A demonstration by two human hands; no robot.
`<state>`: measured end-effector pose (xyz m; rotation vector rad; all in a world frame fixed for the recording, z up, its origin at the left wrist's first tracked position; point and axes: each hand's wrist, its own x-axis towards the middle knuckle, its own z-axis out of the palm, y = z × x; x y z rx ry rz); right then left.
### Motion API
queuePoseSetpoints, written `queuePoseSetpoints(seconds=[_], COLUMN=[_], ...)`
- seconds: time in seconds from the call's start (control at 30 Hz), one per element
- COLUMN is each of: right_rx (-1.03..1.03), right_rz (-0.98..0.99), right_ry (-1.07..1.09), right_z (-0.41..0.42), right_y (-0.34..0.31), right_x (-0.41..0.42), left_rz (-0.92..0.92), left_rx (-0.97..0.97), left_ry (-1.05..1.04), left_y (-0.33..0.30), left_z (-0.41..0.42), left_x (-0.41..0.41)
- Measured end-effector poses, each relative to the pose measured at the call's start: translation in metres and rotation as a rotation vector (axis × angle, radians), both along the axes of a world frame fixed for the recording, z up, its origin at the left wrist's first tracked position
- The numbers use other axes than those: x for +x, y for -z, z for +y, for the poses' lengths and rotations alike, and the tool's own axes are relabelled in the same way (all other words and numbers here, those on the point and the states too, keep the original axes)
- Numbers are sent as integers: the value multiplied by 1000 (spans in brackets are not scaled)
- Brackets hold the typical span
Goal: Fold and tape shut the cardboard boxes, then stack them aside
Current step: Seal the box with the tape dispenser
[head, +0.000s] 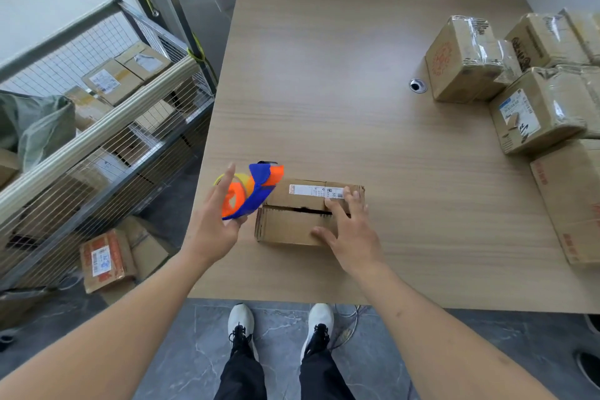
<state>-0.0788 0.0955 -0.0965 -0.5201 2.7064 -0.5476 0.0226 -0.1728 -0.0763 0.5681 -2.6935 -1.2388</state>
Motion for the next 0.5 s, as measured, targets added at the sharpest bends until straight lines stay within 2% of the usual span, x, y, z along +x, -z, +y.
queuePoseSetpoints(seconds=[0.1,0.2,0.5], right_rx=[-59,-87,-206], right_rz=[4,-10,-166], right_ry=[-1,-19,-98], right_z=[-7,-5,11], right_y=[6,10,-3], right_x=[6,4,-12], left_rz=[23,-76,-246], left_rx=[-70,-168,-327], left_ry=[279,489,665], left_y=[-22,-33,-42], left_z=[-7,-9,1], left_x=[-13,-27,-56])
